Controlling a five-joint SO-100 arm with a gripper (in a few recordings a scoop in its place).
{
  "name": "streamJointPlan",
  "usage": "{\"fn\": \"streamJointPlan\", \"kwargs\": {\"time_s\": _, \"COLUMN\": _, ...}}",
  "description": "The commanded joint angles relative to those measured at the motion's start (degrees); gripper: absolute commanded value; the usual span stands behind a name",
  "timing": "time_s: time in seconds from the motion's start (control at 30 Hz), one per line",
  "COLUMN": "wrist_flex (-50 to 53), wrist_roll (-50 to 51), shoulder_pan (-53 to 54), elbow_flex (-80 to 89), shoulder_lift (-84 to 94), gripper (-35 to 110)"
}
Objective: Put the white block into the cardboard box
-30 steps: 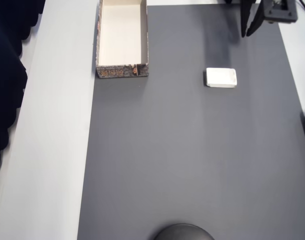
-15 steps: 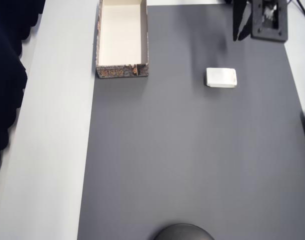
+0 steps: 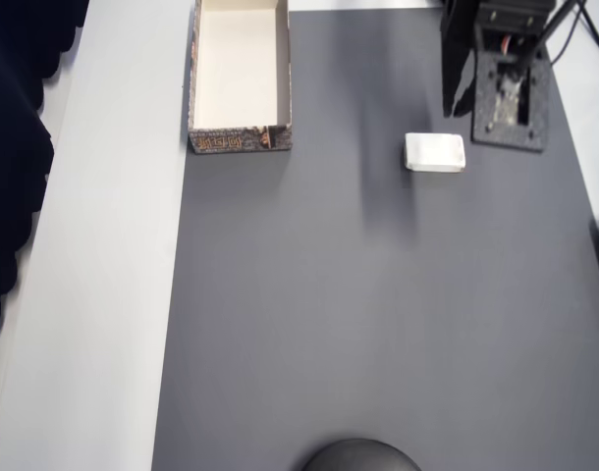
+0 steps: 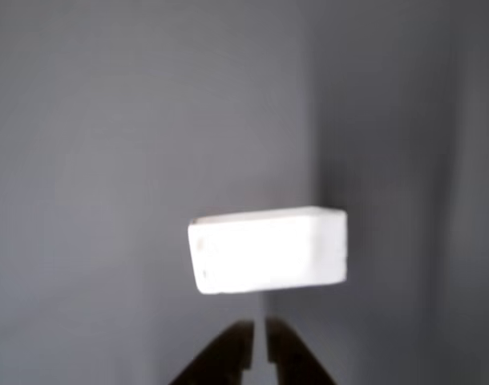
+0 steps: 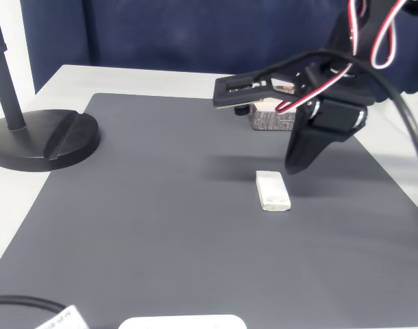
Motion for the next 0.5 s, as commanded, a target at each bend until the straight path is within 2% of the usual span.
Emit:
{"fn": "streamJointPlan", "kwargs": {"time_s": 0.0, "wrist_flex": -0.79, "wrist_roll": 0.35, "shoulder_pan": -0.35, "elbow_flex": -4.57, "shoulder_lift": -0.53, "gripper": -2}}
{"fn": "streamJointPlan", "kwargs": {"time_s": 0.07, "wrist_flex": -0.35, "wrist_roll": 1.23, "shoulder_pan": -0.44, "elbow_flex": -4.92, "shoulder_lift": -1.23, "gripper": -2}}
{"fn": "streamJointPlan", "kwargs": {"time_s": 0.13, "wrist_flex": 0.18, "wrist_roll": 7.12, "shoulder_pan": -0.53, "elbow_flex": -5.8, "shoulder_lift": -1.93, "gripper": -2}}
{"fn": "streamJointPlan", "kwargs": {"time_s": 0.37, "wrist_flex": 0.18, "wrist_roll": 43.15, "shoulder_pan": -0.18, "elbow_flex": -8.96, "shoulder_lift": -3.87, "gripper": -2}}
{"fn": "streamJointPlan", "kwargs": {"time_s": 0.47, "wrist_flex": 0.44, "wrist_roll": 54.93, "shoulder_pan": 0.18, "elbow_flex": -8.7, "shoulder_lift": -4.04, "gripper": -2}}
